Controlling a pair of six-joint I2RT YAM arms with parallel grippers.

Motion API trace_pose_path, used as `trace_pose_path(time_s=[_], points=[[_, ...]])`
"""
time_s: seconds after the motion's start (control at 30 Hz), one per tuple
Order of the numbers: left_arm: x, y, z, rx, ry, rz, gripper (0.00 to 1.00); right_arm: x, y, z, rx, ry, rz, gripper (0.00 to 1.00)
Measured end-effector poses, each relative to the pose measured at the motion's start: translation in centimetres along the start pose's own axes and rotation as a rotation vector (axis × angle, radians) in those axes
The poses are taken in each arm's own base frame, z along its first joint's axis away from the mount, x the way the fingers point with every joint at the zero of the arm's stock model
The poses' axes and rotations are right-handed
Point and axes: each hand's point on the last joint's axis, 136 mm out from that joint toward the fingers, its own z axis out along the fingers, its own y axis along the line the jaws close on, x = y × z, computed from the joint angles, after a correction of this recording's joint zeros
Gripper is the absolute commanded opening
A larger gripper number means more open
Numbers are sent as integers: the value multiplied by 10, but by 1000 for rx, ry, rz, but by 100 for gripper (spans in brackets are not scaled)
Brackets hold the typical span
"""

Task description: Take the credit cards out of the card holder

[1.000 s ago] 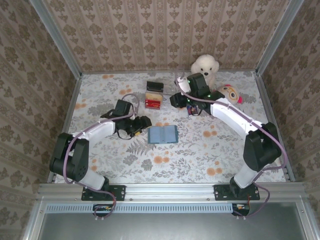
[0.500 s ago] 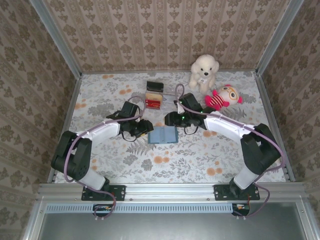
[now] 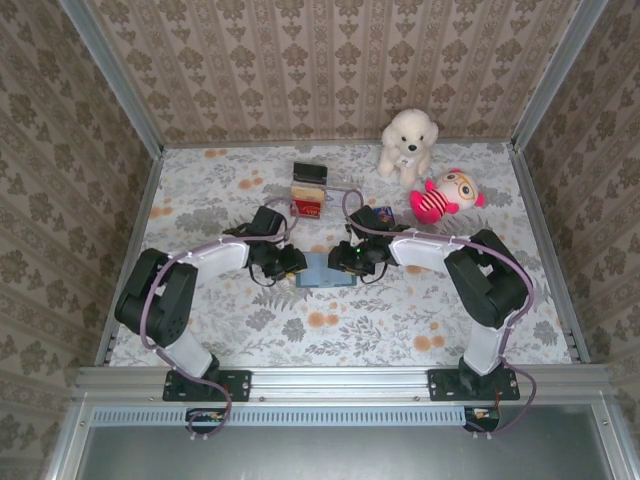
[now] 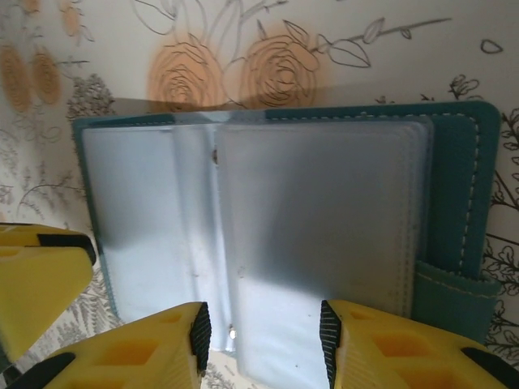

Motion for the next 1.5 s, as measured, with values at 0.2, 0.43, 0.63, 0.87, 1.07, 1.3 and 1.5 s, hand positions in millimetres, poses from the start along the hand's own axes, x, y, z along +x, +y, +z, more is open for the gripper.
trace_pose_path(time_s=[0.2,0.43,0.63,0.87,1.07,1.3,1.5], points=[[0,2,6,1,12,-3,23,-1,-1,6,8,12,12,44],[2,-2,18,42,49,-14,17,-1,1,8,-1,23,13,44],[3,-9,18,77,59,-9,12,0,1,9,-1,25,13,43],[1,-22,20,127,68,11,10,0,1,10,-5,29,13,43],[1,-26,24,143,87,14,12,0,1,10,-6,30,16,41],[-1,-40,22,156,88,65,15,1,5,8,-28,27,14,41],[-5,-45,5,140,71,103,21,-6,14,-17,-40,-37,-6,48]])
